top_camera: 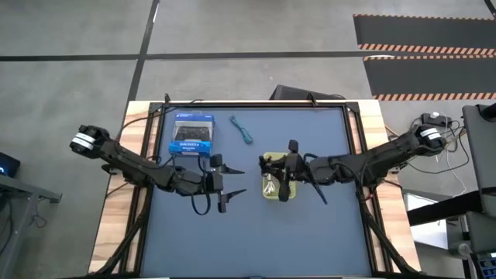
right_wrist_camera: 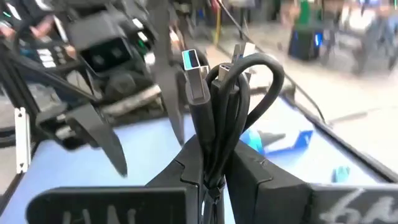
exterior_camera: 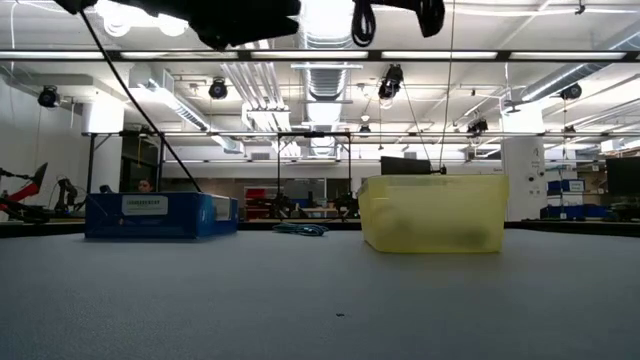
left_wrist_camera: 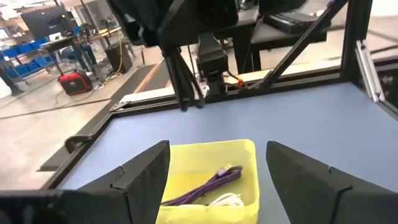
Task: Pick and place USB-C Cables
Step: Put the black charger cable into the yellow bin
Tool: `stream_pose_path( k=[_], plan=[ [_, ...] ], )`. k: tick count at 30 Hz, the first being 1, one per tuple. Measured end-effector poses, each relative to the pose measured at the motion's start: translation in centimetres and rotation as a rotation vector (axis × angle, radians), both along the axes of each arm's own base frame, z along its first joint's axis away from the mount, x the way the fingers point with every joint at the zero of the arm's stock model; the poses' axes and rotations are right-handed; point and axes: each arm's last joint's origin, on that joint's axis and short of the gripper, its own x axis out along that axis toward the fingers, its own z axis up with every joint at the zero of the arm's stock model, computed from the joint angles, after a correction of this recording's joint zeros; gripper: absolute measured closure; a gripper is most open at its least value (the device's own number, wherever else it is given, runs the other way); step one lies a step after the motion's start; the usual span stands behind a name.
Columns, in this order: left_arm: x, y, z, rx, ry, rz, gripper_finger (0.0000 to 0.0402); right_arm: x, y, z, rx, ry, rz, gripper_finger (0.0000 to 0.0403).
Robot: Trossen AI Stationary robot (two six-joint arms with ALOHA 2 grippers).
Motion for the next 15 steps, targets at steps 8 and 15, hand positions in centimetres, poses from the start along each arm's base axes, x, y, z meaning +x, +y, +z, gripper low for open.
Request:
stream_pose_path(
  k=[8, 15],
  plan=[
    [-0.9, 0.3, 0.8, 0.047, 0.018, -0.001, 0.0151, 0.1, -0.4, 2.3, 0.163, 0.331, -0.112, 0.0370],
    [-0.9, 0.3, 0.7, 0.047, 0.027, 0.000, 0.0151, 0.9, -0.8, 2.4, 0.366, 0.583, -0.219, 0.0370]
  ],
)
